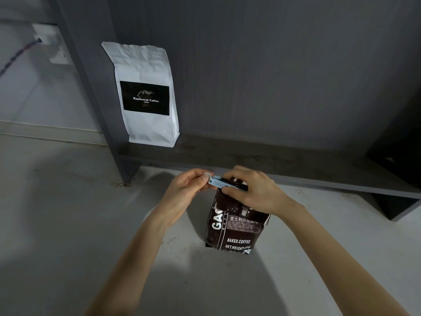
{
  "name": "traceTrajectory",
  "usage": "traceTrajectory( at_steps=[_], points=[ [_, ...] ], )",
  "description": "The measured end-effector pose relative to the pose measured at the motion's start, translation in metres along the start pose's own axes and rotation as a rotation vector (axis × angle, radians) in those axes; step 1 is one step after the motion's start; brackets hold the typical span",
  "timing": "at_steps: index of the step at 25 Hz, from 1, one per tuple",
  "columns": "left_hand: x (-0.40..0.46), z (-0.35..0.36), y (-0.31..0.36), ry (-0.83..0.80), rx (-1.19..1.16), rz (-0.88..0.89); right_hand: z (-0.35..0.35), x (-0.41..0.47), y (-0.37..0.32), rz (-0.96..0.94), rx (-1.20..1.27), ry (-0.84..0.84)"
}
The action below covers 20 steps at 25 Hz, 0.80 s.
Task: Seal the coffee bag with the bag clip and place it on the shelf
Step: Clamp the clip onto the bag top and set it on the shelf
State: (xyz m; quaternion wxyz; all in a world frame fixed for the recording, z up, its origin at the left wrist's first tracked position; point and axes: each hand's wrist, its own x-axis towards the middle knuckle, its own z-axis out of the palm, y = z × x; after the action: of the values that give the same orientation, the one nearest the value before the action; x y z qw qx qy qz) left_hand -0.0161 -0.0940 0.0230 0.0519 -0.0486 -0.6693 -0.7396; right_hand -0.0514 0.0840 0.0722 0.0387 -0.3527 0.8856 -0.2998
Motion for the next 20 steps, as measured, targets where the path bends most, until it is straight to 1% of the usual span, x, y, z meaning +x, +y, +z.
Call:
traceTrajectory(
  at_steps=[4,8,15,20],
  points=[
    [-0.0012,-0.0017,-0.0036,-0.003,0.033,0.02,0.0008,-0.0014,0.0015,0.002,-0.001,0.032],
    [-0.003,-0.0012,-0.0036,0.037,0.036,0.028,0.0022,-0.0001,0.002,-0.016,-0.011,0.05],
    [-0.004,0.0019,0.0023,0.04,0.146,0.075,0.0045,0.0003,0.0051,-0.046,-0.051,0.078],
    [-0.0047,0.0028,0.002,-0.002,0.048,-0.007,0.0044,-0.0005,0.0047,-0.07,-0.061,0.069]
  ],
)
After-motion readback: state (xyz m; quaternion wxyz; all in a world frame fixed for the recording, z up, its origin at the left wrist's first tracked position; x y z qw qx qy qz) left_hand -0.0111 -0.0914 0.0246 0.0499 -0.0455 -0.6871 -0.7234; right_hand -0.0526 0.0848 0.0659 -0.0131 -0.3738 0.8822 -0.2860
